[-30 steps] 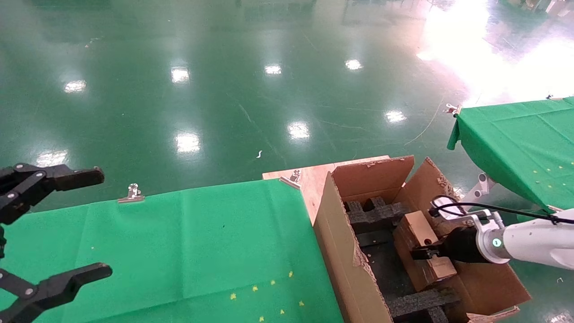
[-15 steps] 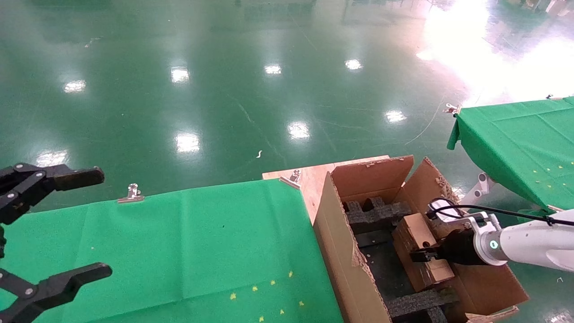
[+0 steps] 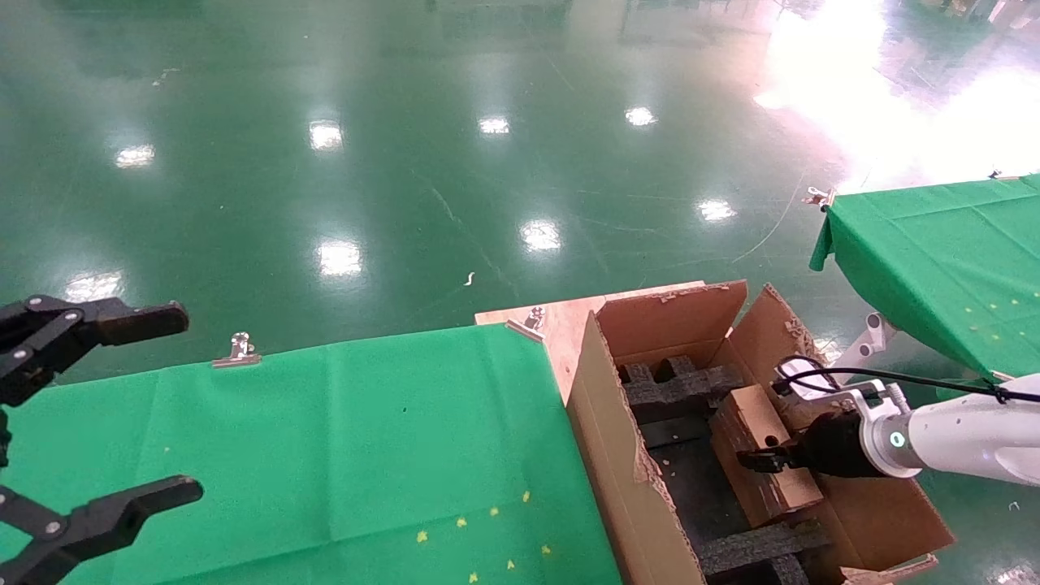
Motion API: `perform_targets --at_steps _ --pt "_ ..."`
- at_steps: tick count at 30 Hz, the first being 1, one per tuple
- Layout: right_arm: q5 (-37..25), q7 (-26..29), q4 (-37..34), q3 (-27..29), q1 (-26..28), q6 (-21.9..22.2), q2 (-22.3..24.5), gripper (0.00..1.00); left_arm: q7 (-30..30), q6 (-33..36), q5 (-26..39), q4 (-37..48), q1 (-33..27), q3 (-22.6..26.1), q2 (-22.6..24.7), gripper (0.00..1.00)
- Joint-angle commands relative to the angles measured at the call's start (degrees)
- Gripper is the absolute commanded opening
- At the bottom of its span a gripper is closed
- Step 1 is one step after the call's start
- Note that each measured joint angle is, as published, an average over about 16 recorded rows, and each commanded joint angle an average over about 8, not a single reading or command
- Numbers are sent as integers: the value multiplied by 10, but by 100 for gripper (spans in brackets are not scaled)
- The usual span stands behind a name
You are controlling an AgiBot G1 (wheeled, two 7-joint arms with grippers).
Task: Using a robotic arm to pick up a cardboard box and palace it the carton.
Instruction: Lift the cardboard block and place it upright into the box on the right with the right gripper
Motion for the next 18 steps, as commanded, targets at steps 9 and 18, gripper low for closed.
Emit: perform_targets --at_steps 9,18 --pt "-18 14 27 -5 33 3 15 100 0 0 0 0 0 0 0 100" --pt "-42 31 69 -6 90 11 35 100 0 0 0 0 0 0 0 100"
